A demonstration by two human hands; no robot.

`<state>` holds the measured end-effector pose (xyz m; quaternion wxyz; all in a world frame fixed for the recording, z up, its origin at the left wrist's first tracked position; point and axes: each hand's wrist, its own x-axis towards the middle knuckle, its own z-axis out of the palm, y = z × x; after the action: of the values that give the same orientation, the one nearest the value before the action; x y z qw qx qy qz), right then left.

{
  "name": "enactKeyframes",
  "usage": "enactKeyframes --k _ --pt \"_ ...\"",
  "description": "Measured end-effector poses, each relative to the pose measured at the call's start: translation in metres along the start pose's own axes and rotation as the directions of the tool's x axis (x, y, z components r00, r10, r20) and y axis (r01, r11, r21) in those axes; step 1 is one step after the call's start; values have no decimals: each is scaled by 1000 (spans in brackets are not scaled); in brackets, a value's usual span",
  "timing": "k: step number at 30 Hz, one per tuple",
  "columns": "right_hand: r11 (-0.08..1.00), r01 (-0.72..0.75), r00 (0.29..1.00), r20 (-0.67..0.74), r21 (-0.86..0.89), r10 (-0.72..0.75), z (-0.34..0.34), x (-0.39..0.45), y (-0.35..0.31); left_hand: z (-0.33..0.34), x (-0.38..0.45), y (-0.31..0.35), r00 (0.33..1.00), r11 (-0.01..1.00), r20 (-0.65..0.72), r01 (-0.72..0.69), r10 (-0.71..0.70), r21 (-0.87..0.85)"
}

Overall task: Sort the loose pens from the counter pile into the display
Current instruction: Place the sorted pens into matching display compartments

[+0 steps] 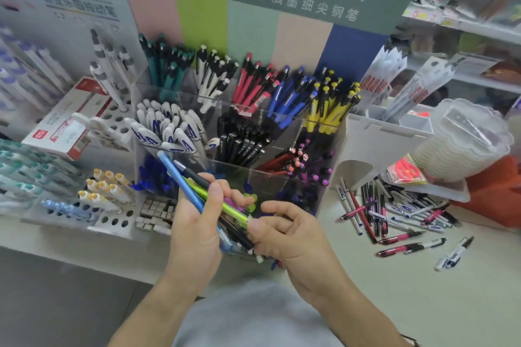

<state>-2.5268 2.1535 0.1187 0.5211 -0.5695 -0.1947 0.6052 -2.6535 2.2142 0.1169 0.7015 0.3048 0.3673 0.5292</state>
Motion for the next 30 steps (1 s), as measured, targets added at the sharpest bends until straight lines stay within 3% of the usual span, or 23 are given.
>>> enactKeyframes --k 2,6,8,11,14,17,20,21,24,27,30 --pt "993 118 993 -24 -12 -118 -5 -3 -1 -4 2 -2 1000 1000 -26 2 -2 18" --pt "954 282 958 -17 -106 -285 -10 -5 -1 -2 1 -9 995 962 -93 -3 29 273" --pt "946 272 962 38 -176 -269 -9 -4 0 4 -3 -12 994 974 -111 20 5 224" --pt "919 256 964 147 -301 -220 -3 -4 7 10 -5 -11 993 996 -80 82 -83 -16" --pt "873 304 953 144 -381 -268 -3 -8 12 11 -5 -10 992 987 -53 107 -114 -121" --pt "808 348 937 195 -476 -289 -5 -10 7 10 -6 -11 991 990 -80 104 -112 -93" --pt "626 413 909 258 -662 -326 -2 -11 7 11 -8 -16 983 994 -147 110 -107 18" --pt "623 406 912 248 -669 -328 -1 -11 8 10 -9 -17 979 991 -170 122 -111 57" --pt "797 301 952 214 -524 -219 -3 -9 6 6 -8 -18 983 964 -157 131 -96 231" --pt "864 253 954 259 -434 -149 -6 -12 2 4 -10 -16 991 934 -116 102 -65 342" --pt "939 209 952 278 -272 -131 -2 -16 1 5 -13 -14 990 931 -119 116 -79 345"
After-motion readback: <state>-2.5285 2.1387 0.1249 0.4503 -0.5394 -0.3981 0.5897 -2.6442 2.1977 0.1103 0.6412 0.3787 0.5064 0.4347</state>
